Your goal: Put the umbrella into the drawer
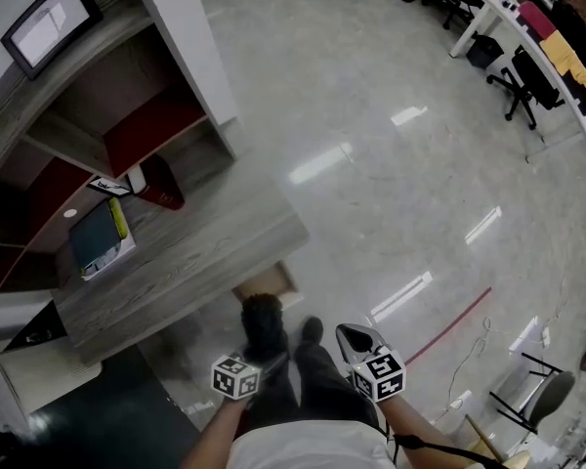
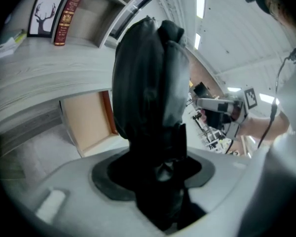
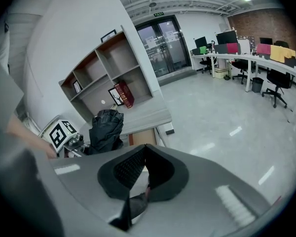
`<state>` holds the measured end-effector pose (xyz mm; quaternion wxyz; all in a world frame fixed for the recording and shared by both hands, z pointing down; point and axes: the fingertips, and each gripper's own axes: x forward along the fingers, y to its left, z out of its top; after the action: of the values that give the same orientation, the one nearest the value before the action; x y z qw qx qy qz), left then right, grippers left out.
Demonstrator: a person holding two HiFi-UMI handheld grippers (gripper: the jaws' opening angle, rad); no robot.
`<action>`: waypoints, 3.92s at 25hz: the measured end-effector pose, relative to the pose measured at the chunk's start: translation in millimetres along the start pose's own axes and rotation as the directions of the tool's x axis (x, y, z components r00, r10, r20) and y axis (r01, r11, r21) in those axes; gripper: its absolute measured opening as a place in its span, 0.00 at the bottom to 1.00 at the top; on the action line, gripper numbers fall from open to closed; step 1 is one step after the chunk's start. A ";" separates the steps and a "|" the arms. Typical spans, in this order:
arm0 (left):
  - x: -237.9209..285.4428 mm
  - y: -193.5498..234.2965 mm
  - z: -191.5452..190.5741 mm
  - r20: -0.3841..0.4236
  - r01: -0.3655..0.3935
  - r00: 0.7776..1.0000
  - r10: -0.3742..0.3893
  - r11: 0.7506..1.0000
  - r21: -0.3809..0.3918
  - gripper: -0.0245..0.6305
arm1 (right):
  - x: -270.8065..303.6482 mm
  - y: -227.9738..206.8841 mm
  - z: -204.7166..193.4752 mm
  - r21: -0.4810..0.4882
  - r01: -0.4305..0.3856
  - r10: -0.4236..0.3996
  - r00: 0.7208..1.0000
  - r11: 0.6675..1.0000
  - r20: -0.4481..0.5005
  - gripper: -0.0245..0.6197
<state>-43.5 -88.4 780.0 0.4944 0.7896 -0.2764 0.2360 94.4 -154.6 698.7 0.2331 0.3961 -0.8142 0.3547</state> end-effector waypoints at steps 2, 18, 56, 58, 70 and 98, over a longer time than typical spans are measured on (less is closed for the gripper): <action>9.1 10.8 -2.6 -0.011 0.013 1.000 -0.014 1.000 -0.006 0.39 | 13.5 1.1 -3.9 0.005 -0.004 0.004 1.000 1.000 -0.007 0.05; 70.4 87.1 -28.4 -0.064 0.000 0.998 -0.008 0.993 -0.120 0.39 | 103.6 -8.6 -41.5 0.030 -0.026 0.029 0.995 0.999 -0.091 0.05; 156.8 238.4 -37.4 -0.260 -0.438 0.882 0.393 0.887 -0.145 0.39 | 169.1 -53.2 -96.8 0.213 0.036 -0.018 0.996 0.976 -0.083 0.05; 161.1 238.4 -37.3 -0.266 -0.437 0.880 0.393 0.890 -0.133 0.39 | 169.6 -55.9 -99.9 0.217 0.037 -0.018 0.996 0.975 -0.088 0.05; 171.7 239.4 1.6 -0.240 -0.421 0.891 0.385 0.899 -0.119 0.40 | 174.5 -64.5 -98.5 0.244 0.023 -0.001 0.996 0.970 -0.091 0.05; 105.0 189.9 28.7 -0.136 -0.523 0.842 0.521 0.852 0.026 0.58 | 88.4 -57.0 -57.0 0.154 0.023 -0.011 0.997 0.988 -0.075 0.05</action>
<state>-90.5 -203.9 959.9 0.4341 0.6634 -0.4473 0.4141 95.2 -178.4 815.9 0.2345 0.4067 -0.7717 0.4290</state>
